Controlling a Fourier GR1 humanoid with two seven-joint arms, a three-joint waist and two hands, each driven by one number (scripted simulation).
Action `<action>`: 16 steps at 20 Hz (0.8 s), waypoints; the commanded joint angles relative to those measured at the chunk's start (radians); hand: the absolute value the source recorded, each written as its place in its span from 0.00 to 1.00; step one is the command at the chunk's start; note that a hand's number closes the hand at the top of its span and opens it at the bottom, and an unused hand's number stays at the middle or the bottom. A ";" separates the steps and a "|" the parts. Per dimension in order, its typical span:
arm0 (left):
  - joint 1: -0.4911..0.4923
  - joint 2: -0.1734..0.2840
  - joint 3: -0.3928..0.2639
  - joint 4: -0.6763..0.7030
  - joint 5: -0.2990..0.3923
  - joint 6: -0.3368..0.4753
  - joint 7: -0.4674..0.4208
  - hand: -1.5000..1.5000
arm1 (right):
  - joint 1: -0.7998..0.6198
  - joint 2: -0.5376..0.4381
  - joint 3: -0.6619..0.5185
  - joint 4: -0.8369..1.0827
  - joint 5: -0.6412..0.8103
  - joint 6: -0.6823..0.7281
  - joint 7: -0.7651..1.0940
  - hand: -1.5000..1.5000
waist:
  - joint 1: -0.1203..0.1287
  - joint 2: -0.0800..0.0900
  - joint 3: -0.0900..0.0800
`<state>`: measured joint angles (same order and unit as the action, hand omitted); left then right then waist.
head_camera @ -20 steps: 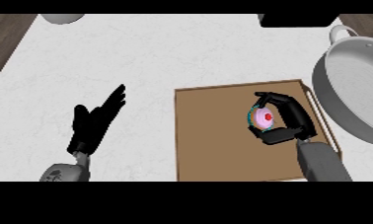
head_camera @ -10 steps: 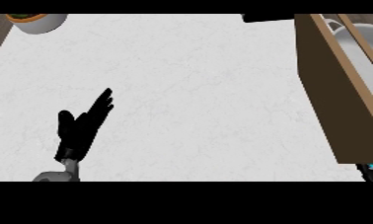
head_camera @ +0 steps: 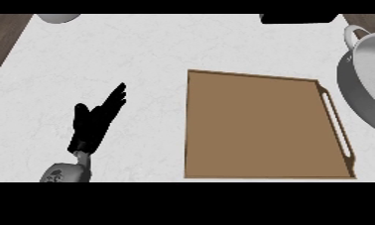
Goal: Pick the cupcake from the tray and place it in the pot
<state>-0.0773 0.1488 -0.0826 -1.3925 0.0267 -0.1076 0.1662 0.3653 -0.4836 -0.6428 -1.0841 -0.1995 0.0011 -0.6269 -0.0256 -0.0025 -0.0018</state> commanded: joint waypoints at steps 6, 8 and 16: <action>0.049 -0.027 -0.026 0.015 -0.028 -0.006 -0.052 0.50 | 0.152 -0.022 -0.051 -0.385 0.098 -0.155 0.202 1.00 | 0.020 0.003 0.000; -0.005 0.007 0.002 -0.002 0.008 -0.050 0.018 0.50 | 0.096 -0.072 -0.050 -0.422 0.113 -0.165 0.348 1.00 | 0.024 0.003 0.000; -0.038 -0.019 0.012 0.054 -0.023 -0.016 -0.011 0.50 | -0.028 -0.252 0.000 -0.579 0.252 -0.171 0.747 1.00 | 0.030 0.005 0.001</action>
<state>-0.0829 0.1378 -0.0811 -1.3829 0.0151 -0.1329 0.1613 0.4112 -0.6544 -0.6669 -1.6268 -0.0063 -0.1717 -0.0377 0.0015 0.0017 -0.0018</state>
